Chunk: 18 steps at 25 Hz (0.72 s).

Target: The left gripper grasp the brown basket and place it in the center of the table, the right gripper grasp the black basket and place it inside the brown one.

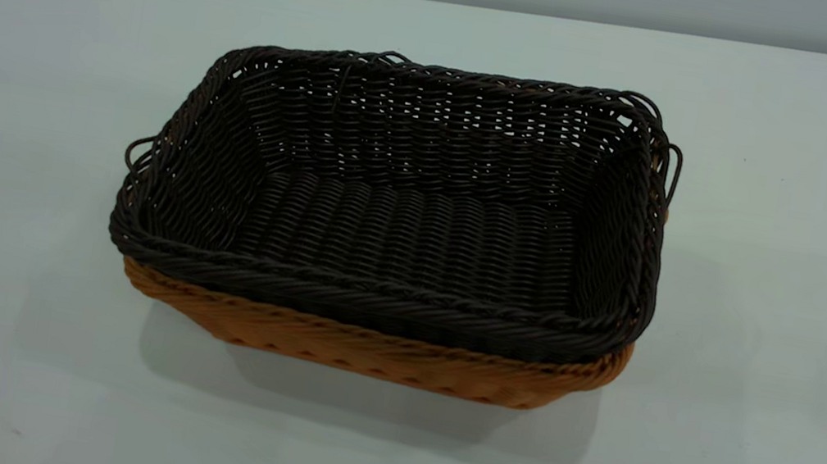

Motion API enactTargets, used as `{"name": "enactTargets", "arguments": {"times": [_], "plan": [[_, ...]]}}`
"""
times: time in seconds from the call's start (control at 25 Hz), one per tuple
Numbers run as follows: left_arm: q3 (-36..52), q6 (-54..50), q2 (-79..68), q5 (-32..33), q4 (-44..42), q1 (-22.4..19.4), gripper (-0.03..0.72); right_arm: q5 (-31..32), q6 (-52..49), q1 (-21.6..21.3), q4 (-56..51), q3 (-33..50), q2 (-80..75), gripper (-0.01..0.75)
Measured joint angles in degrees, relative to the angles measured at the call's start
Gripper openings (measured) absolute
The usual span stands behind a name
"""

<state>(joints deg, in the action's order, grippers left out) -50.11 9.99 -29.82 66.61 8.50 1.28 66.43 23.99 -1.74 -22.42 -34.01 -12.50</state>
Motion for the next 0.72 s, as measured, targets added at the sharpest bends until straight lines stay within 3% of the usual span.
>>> {"name": "enactTargets", "arguments": {"times": [0.24,0.72], "plan": [[7.5,1.11,12.22,0.22,3.81,0.0,0.563,1.23,-6.03,3.21,9.31,0.0,4.2,0.585],[12.05,1.15,22.19,0.22,3.79,0.0,0.563,-0.26,-5.74,3.46,10.38,4.05,7.13,0.584]]}}
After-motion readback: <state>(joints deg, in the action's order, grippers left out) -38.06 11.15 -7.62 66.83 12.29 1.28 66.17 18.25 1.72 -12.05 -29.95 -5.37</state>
